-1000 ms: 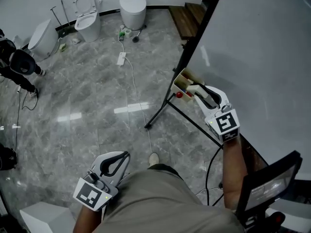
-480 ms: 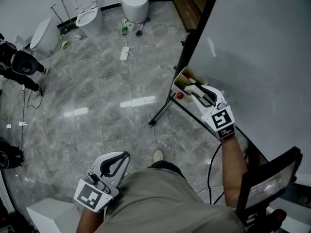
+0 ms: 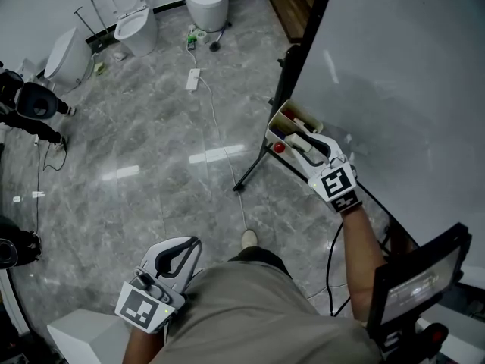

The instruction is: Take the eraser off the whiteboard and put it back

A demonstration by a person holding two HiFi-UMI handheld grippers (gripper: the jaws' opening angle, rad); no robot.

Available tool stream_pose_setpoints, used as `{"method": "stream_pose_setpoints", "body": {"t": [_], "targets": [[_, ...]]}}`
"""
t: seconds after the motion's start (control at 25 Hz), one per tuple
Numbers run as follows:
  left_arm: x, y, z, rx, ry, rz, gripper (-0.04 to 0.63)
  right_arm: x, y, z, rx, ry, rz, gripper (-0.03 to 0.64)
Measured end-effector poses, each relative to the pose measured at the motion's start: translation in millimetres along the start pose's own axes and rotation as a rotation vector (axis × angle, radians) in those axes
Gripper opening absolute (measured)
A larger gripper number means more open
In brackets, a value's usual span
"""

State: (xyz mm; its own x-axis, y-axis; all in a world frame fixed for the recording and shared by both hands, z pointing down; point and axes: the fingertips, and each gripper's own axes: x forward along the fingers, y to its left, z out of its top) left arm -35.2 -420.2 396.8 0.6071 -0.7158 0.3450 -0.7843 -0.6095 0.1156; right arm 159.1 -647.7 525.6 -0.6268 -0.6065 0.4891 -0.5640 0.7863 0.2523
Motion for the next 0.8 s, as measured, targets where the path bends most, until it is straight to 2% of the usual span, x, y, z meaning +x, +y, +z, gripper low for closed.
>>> {"method": "stream_pose_setpoints", "body": {"t": [0.36, 0.8], "targets": [[-4.0, 1.3, -1.6, 0.003, -0.011, 0.015, 0.018, 7.1, 0.4, -7.8, -0.005, 0.021, 0.004, 0.155], [-30.8, -1.6, -2.1, 0.021, -0.025, 0.013, 0.017, -2.2, 0.6, 1.8, -0.032, 0.007, -0.046, 0.192]]}}
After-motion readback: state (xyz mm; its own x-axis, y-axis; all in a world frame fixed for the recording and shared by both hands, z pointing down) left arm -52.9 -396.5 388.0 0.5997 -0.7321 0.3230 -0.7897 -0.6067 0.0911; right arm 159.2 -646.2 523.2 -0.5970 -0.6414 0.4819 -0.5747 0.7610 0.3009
